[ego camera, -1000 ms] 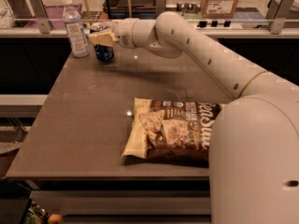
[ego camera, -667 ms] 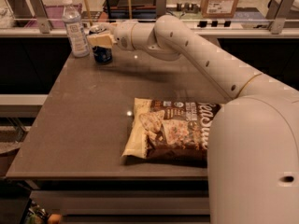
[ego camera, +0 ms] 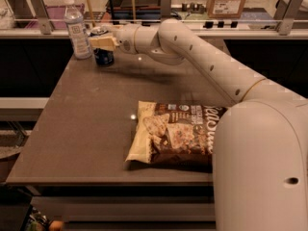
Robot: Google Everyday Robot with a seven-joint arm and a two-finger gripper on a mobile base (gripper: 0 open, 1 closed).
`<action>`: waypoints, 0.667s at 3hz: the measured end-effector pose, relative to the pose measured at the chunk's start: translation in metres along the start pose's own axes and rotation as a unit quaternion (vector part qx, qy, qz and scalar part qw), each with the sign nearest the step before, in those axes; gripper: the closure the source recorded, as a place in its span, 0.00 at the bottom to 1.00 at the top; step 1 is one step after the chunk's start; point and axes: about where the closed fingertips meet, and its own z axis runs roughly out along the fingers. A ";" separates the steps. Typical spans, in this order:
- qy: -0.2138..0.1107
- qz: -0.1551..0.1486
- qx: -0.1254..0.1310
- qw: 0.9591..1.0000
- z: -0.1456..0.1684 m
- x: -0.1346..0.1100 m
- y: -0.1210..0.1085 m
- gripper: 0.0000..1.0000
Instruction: Move pepsi can near blue plastic bottle
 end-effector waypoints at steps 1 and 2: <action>0.000 0.000 -0.002 1.000 0.002 0.000 0.002 0.59; 0.000 0.001 -0.005 1.000 0.005 0.000 0.004 0.35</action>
Offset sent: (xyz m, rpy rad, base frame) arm -0.0007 0.0025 -0.0003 0.0005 0.0008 0.0035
